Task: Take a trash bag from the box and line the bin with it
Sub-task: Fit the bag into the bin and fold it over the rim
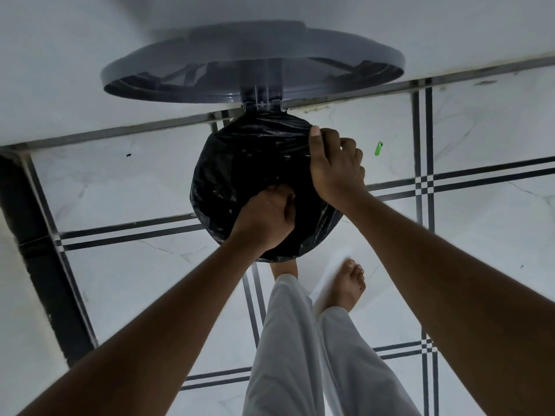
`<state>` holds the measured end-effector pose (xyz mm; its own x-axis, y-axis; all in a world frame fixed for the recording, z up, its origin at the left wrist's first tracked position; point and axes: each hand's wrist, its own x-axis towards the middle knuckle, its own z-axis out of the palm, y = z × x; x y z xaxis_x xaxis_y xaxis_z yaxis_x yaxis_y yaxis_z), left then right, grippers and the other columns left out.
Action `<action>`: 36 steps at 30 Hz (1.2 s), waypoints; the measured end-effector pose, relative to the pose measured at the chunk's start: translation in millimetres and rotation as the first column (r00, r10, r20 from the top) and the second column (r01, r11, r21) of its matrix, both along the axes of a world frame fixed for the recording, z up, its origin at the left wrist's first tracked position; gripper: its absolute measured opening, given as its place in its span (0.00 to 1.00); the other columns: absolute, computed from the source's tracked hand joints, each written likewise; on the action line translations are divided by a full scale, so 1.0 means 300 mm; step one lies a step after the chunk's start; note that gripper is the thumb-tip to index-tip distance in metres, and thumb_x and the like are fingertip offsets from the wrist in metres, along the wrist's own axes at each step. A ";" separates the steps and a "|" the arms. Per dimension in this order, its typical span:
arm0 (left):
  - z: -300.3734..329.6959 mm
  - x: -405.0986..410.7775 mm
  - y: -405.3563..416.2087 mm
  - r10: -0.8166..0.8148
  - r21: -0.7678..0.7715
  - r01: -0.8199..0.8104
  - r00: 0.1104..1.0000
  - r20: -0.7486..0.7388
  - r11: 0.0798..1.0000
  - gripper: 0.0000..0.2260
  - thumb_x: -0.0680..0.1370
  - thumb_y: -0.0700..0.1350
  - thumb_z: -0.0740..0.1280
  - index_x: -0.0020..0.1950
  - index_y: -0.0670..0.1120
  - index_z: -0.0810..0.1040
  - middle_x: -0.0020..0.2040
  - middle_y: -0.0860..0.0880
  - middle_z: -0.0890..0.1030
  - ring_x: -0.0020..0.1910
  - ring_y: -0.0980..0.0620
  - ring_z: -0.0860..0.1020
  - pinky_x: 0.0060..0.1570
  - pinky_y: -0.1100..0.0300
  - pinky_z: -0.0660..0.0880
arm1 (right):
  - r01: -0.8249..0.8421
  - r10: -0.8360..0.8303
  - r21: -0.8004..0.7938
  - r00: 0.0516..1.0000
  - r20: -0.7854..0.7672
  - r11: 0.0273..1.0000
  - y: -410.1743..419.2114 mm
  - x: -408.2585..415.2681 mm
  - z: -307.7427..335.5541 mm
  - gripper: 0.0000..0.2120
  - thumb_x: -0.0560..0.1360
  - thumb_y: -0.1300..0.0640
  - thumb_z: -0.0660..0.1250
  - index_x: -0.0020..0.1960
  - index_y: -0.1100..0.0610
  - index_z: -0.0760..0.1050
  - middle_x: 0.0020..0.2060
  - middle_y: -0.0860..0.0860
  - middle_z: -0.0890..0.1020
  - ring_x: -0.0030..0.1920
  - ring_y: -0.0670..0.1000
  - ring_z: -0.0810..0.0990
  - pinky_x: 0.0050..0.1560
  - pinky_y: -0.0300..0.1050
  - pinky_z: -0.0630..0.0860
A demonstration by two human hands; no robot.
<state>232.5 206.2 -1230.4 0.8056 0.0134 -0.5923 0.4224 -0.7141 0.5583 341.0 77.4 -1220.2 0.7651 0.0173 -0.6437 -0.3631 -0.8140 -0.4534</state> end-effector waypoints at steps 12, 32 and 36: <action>-0.273 0.043 -0.038 0.344 0.104 -0.336 0.813 -0.471 0.936 0.43 0.84 0.71 0.55 0.90 0.47 0.45 0.90 0.42 0.43 0.88 0.36 0.45 0.84 0.37 0.46 | -0.048 0.042 0.030 0.980 0.193 0.998 -0.034 -0.021 -0.093 0.29 0.88 0.33 0.43 0.73 0.47 0.73 0.68 0.56 0.78 0.70 0.60 0.73 0.70 0.62 0.71; 0.028 -0.031 0.001 0.099 0.232 -0.068 0.987 -0.124 0.970 0.16 0.85 0.52 0.61 0.66 0.46 0.81 0.60 0.42 0.84 0.59 0.37 0.83 0.59 0.42 0.81 | -0.037 0.039 -0.020 0.992 0.122 0.999 -0.019 -0.018 0.015 0.36 0.87 0.30 0.49 0.88 0.49 0.53 0.84 0.56 0.60 0.85 0.59 0.57 0.82 0.60 0.52; 0.164 -0.092 0.030 0.268 0.314 -0.421 0.863 0.429 0.851 0.19 0.84 0.51 0.64 0.72 0.45 0.77 0.70 0.41 0.78 0.68 0.37 0.76 0.66 0.41 0.74 | 0.137 -0.146 0.177 0.989 0.040 0.975 -0.027 -0.020 0.080 0.28 0.88 0.33 0.53 0.83 0.46 0.58 0.85 0.57 0.54 0.84 0.58 0.60 0.78 0.52 0.58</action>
